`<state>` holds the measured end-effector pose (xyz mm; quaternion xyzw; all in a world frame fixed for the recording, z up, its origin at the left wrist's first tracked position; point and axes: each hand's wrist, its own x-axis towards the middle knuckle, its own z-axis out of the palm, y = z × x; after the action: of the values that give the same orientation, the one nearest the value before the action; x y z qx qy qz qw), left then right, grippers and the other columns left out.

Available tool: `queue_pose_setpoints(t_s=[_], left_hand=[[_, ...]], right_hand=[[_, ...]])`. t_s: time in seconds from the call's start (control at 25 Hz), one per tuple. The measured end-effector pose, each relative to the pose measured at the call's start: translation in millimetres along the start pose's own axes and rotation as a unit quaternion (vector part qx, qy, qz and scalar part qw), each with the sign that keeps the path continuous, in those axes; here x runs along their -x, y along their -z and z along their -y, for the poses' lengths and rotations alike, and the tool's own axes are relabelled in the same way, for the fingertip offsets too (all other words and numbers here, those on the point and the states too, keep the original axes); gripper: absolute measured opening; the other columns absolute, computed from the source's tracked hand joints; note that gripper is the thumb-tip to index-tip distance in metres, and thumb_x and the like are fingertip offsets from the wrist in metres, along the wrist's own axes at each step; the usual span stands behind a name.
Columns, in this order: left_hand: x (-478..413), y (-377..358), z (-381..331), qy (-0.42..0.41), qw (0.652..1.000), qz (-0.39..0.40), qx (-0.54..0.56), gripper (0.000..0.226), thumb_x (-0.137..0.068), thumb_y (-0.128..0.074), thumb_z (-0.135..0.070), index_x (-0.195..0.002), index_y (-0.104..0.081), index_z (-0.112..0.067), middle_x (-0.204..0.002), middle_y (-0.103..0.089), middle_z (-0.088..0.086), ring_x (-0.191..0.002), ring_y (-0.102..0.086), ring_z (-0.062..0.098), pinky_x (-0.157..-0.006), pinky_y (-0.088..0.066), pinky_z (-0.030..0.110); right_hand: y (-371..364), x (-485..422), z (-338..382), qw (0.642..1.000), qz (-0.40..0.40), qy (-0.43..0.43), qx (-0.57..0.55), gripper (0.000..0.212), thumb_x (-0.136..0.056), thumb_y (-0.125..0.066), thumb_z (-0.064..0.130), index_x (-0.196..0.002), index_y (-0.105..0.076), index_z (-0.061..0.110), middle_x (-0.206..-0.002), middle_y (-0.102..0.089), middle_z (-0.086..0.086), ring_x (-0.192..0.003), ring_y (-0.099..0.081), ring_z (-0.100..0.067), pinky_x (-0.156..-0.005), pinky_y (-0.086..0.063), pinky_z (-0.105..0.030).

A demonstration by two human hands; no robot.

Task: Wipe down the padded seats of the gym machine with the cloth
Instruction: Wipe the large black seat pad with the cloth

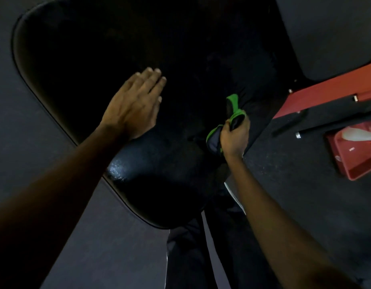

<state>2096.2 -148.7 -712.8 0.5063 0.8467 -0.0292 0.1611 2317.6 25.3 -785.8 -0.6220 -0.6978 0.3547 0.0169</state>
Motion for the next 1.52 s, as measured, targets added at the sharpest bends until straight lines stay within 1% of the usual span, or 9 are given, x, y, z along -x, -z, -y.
queue_pose_setpoints(t_s=[0.16,0.32,0.48,0.68,0.8,0.92,1.0,1.24,1.52], left_hand=[[12.6,-14.5,-34.1,0.031,0.999,0.026,-0.016,0.060,-0.108,-0.026,-0.036,-0.158,-0.026,-0.003,-0.165,-0.025,0.020,-0.154,-0.021,0.033,-0.126,-0.017,0.046],[10.5,-14.8,-34.4,0.044,0.998,0.029,-0.033,0.062,-0.107,-0.022,-0.039,-0.160,-0.019,-0.006,-0.167,-0.019,0.018,-0.156,-0.015,0.031,-0.127,-0.013,0.045],[10.8,-18.6,-36.2,0.045,0.997,0.034,-0.051,0.063,-0.107,-0.018,-0.040,-0.161,-0.014,-0.007,-0.168,-0.014,0.017,-0.157,-0.011,0.029,-0.128,-0.009,0.044],[10.4,-15.7,-37.6,0.049,0.997,0.041,-0.053,0.065,-0.107,-0.018,-0.042,-0.161,-0.013,-0.007,-0.168,-0.013,0.018,-0.157,-0.011,0.030,-0.128,-0.009,0.046],[9.2,-14.5,-38.9,0.051,0.997,0.039,-0.048,0.066,-0.106,-0.023,-0.042,-0.161,-0.013,-0.007,-0.168,-0.014,0.017,-0.156,-0.012,0.030,-0.127,-0.008,0.045],[9.4,-13.4,-38.5,0.058,0.996,0.042,-0.044,0.066,-0.106,-0.023,-0.042,-0.162,-0.013,-0.007,-0.168,-0.014,0.017,-0.156,-0.011,0.029,-0.128,-0.009,0.045],[10.0,-13.0,-39.3,0.057,0.996,0.045,-0.047,0.066,-0.106,-0.021,-0.043,-0.162,-0.011,-0.008,-0.169,-0.012,0.016,-0.157,-0.009,0.029,-0.128,-0.008,0.045],[9.1,-13.1,-38.8,0.057,0.996,0.051,-0.051,0.067,-0.107,-0.015,-0.044,-0.162,-0.006,-0.008,-0.169,-0.006,0.015,-0.157,-0.004,0.028,-0.128,-0.005,0.044],[8.5,-11.5,-38.1,0.059,0.997,0.044,-0.034,0.067,-0.107,-0.021,-0.043,-0.162,-0.011,-0.007,-0.169,-0.011,0.016,-0.157,-0.008,0.029,-0.128,-0.007,0.044]], right_hand=[[8.5,55.0,8.9,0.999,0.032,0.034,-0.017,0.069,-0.097,-0.062,0.046,-0.155,-0.036,0.019,-0.159,-0.040,0.002,-0.143,-0.044,-0.019,-0.108,-0.040,-0.030],[24.6,120.3,-18.7,0.967,0.143,0.210,-0.033,0.059,-0.098,-0.062,0.031,-0.150,-0.041,0.015,-0.160,-0.038,0.002,-0.147,-0.039,-0.012,-0.115,-0.035,-0.020],[10.5,17.6,-13.3,0.994,0.048,0.099,-0.001,0.056,-0.097,-0.061,0.019,-0.150,-0.044,0.010,-0.153,-0.048,-0.007,-0.135,-0.048,-0.022,-0.104,-0.035,-0.019],[2.8,-16.7,5.0,1.000,-0.006,-0.007,0.008,0.063,-0.098,-0.061,0.036,-0.153,-0.040,0.013,-0.155,-0.045,-0.007,-0.135,-0.051,-0.030,-0.104,-0.046,-0.040],[13.4,80.8,7.6,0.992,0.087,0.091,-0.015,0.072,-0.097,-0.060,0.047,-0.158,-0.031,0.021,-0.163,-0.034,0.005,-0.143,-0.041,-0.015,-0.107,-0.038,-0.025],[23.4,101.8,-16.4,0.974,0.138,0.178,-0.029,0.062,-0.098,-0.062,0.029,-0.153,-0.038,0.015,-0.161,-0.038,0.002,-0.146,-0.038,-0.013,-0.112,-0.027,-0.009],[18.7,50.4,-22.7,0.989,0.078,0.124,-0.009,0.058,-0.098,-0.062,0.020,-0.151,-0.041,0.008,-0.156,-0.044,-0.006,-0.140,-0.043,-0.019,-0.106,-0.023,0.000],[3.3,-50.1,4.7,0.997,-0.027,-0.072,0.031,0.068,-0.100,-0.058,0.034,-0.157,-0.031,0.010,-0.160,-0.038,-0.010,-0.140,-0.046,-0.031,-0.104,-0.040,-0.037],[21.6,72.5,-20.8,0.976,0.119,0.183,-0.008,0.064,-0.101,-0.060,0.029,-0.156,-0.033,0.013,-0.162,-0.035,-0.001,-0.146,-0.037,-0.012,-0.115,-0.035,-0.019]])
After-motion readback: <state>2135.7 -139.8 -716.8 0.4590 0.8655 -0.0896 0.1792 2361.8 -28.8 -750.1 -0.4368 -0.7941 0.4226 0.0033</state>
